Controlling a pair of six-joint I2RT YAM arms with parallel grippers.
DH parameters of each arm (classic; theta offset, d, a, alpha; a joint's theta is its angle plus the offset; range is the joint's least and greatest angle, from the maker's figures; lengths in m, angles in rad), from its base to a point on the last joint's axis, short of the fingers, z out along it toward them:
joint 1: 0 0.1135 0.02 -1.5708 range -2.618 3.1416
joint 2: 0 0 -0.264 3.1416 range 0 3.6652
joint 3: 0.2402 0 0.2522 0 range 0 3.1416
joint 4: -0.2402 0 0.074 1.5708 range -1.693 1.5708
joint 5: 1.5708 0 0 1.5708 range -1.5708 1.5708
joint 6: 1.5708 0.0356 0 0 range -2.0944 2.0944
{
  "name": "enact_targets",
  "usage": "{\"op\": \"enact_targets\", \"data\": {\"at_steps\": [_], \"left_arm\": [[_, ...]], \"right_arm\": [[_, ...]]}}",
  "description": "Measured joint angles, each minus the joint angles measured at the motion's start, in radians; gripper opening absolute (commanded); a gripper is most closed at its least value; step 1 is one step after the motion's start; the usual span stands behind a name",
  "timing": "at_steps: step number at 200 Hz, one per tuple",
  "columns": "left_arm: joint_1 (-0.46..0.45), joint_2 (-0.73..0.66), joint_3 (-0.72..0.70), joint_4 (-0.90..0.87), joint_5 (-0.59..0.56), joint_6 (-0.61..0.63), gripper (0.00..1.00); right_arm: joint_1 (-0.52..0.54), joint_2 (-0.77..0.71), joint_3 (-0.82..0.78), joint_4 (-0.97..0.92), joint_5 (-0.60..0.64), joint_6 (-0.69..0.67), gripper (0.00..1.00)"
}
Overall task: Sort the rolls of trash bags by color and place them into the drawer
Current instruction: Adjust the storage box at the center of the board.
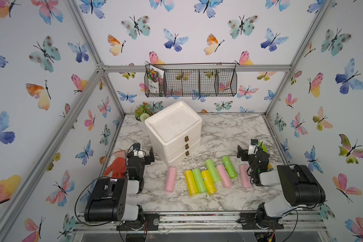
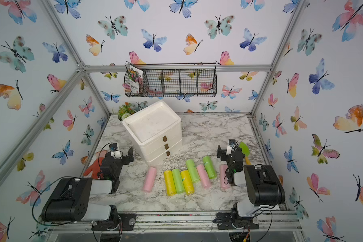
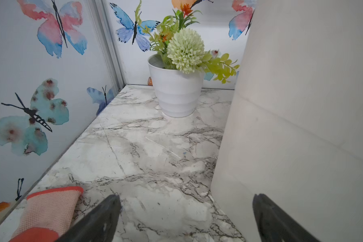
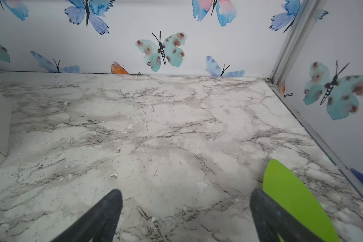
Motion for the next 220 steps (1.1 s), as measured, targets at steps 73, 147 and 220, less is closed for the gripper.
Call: {"op": "enact_targets", "data": {"at_steps": [73, 147, 220], "left_arm": [[0.0, 0.0, 0.0, 0.0, 0.0, 0.0, 0.99], [0.0, 0.0, 0.0, 0.0, 0.0, 0.0, 0.99], [0.0, 0.0, 0.0, 0.0, 0.0, 0.0, 0.99]], "right_arm": [[0.0, 0.0, 0.0, 0.0, 0.0, 0.0, 0.98], [0.0, 0.0, 0.0, 0.011, -0.011, -0.002, 0.98], [0.0, 0.0, 0.0, 0.011, -0.011, -0.004, 0.98]]}}
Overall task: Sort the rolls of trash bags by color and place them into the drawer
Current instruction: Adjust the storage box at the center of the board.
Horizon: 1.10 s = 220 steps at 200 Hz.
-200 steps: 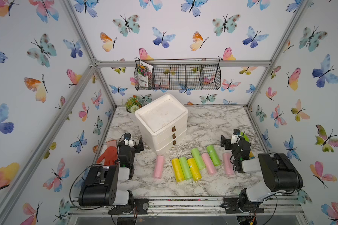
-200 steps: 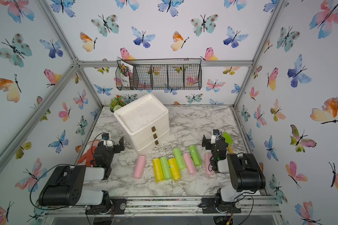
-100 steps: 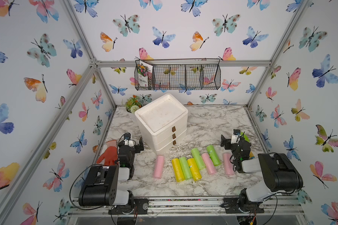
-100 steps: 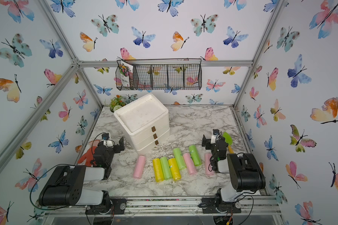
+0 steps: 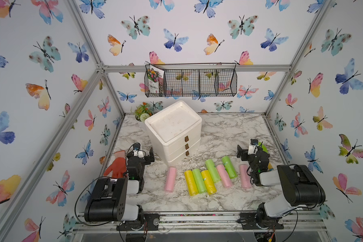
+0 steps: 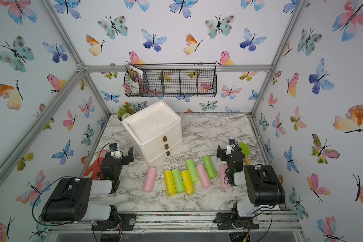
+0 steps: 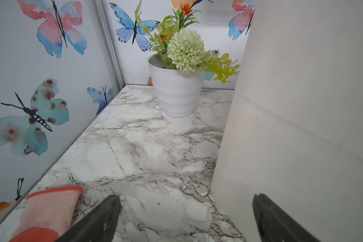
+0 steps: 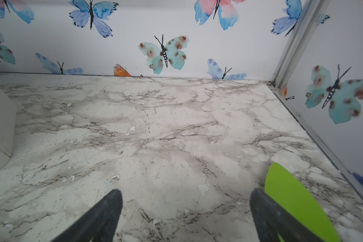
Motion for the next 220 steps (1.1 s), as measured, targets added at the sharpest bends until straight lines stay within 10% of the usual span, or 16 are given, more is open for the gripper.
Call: {"op": "enact_targets", "data": {"at_steps": [40, 91, 147, 220], "left_arm": [[-0.006, -0.085, 0.097, -0.22, -0.059, -0.021, 0.99], [0.002, -0.139, 0.629, -0.932, -0.325, -0.322, 0.99], [0.088, -0.304, 0.748, -1.388, -0.061, -0.459, 0.99], [-0.056, -0.408, 0.958, -1.635, 0.079, -0.694, 0.94]], "right_arm": [[0.0, -0.079, 0.008, -0.1, 0.031, 0.013, 0.98], [0.0, -0.31, 0.274, -0.547, 0.039, 0.12, 0.98], [0.0, -0.532, 0.377, -0.873, -0.029, 0.264, 0.99], [0.0, -0.385, 0.524, -1.017, -0.258, 0.429, 0.83]]}}
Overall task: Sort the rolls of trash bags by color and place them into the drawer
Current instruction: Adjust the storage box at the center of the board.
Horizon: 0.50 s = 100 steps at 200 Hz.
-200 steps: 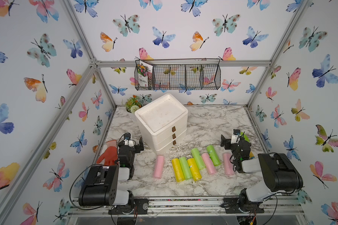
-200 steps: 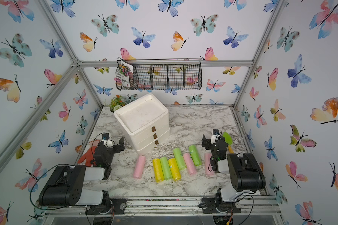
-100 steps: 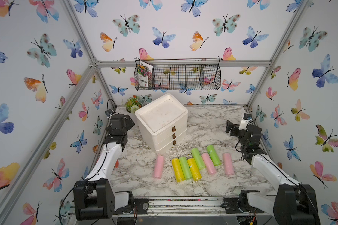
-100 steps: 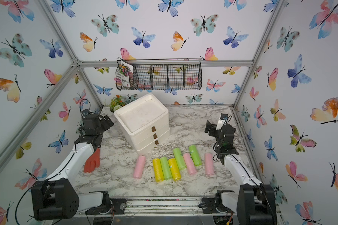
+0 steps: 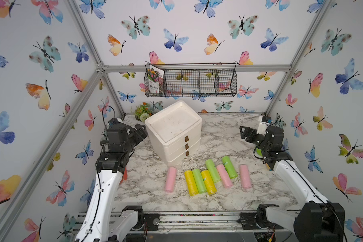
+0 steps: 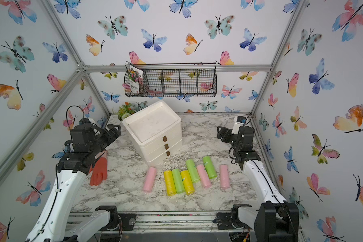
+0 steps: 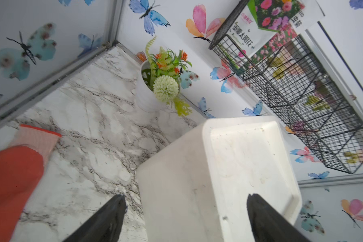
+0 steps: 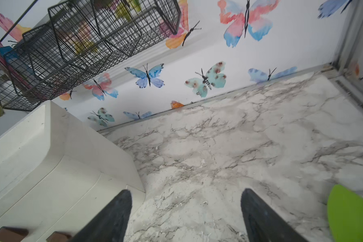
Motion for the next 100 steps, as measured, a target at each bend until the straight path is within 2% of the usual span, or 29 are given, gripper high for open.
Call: {"op": "enact_targets", "data": {"at_steps": [42, 100], "left_arm": [[-0.092, 0.195, 0.222, -0.17, -0.044, -0.124, 0.93], [-0.163, 0.377, 0.35, -0.299, -0.131, -0.184, 0.92]], "right_arm": [[0.0, 0.005, -0.064, 0.003, -0.055, 0.065, 0.83], [0.0, 0.001, -0.146, 0.007, -0.078, 0.088, 0.83]]}}
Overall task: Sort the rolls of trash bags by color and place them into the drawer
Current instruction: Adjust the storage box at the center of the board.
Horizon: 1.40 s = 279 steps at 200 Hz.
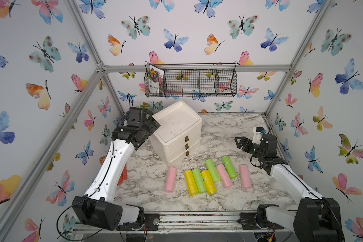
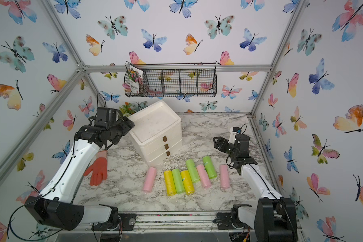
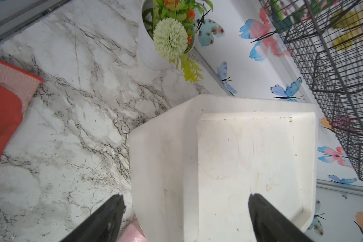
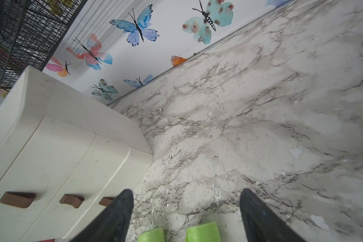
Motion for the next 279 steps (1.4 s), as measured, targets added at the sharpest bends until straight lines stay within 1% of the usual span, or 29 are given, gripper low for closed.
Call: {"op": "enact_targets", "data": {"at_steps": [18, 36, 43, 102, 114, 125, 150, 177, 189, 200, 208, 217, 240, 255, 279], "left_arm": [[-0.013, 0.021, 0.009, -0.024, -0.03, -0.005, 0.85], [-0.019, 0.04, 0.03, -0.052, -0.056, -0.006, 0.81], [-0.019, 0.048, 0.038, -0.056, -0.064, -0.006, 0.77], [-0.02, 0.123, 0.088, -0.068, -0.124, 0.003, 0.7], [-0.02, 0.137, 0.097, -0.069, -0.13, 0.006, 0.63], [-0.02, 0.151, 0.108, -0.067, -0.134, 0.008, 0.6], [-0.02, 0.171, 0.116, -0.053, -0.14, 0.012, 0.45], [-0.02, 0.179, 0.117, -0.047, -0.145, 0.014, 0.22], [-0.018, 0.18, 0.119, -0.051, -0.149, 0.011, 0.08], [-0.018, 0.183, 0.127, -0.06, -0.176, 0.01, 0.02], [-0.018, 0.185, 0.136, -0.085, -0.198, 0.045, 0.0], [-0.018, 0.185, 0.141, -0.1, -0.198, 0.074, 0.0], [-0.024, 0.201, 0.156, -0.096, -0.198, 0.078, 0.0], [-0.031, 0.207, 0.162, -0.094, -0.2, 0.08, 0.0], [-0.035, 0.209, 0.164, -0.095, -0.204, 0.077, 0.0]], "right_arm": [[0.0, -0.003, 0.0, 0.0, -0.002, 0.0, 0.83], [0.0, -0.008, 0.0, 0.002, -0.004, 0.0, 0.83], [0.0, -0.009, 0.0, 0.003, -0.004, 0.0, 0.83], [0.0, -0.009, -0.02, 0.004, -0.007, -0.002, 0.83], [0.0, -0.009, -0.023, 0.004, -0.008, -0.002, 0.83], [0.0, -0.009, -0.023, 0.004, -0.008, -0.001, 0.83], [0.0, -0.009, -0.023, 0.004, -0.017, 0.0, 0.83], [0.0, -0.009, -0.023, 0.004, -0.039, 0.005, 0.81], [0.0, -0.009, -0.024, 0.004, -0.051, 0.009, 0.81], [0.0, -0.009, -0.027, 0.005, -0.062, 0.015, 0.8], [0.0, -0.01, -0.032, 0.005, -0.071, 0.022, 0.8], [0.001, -0.012, -0.04, 0.007, -0.084, 0.028, 0.8], [0.026, -0.019, -0.049, 0.008, -0.106, 0.055, 0.79], [0.076, -0.028, -0.048, 0.011, -0.118, 0.079, 0.79], [0.195, -0.045, -0.037, 0.03, -0.127, 0.136, 0.79]]}}
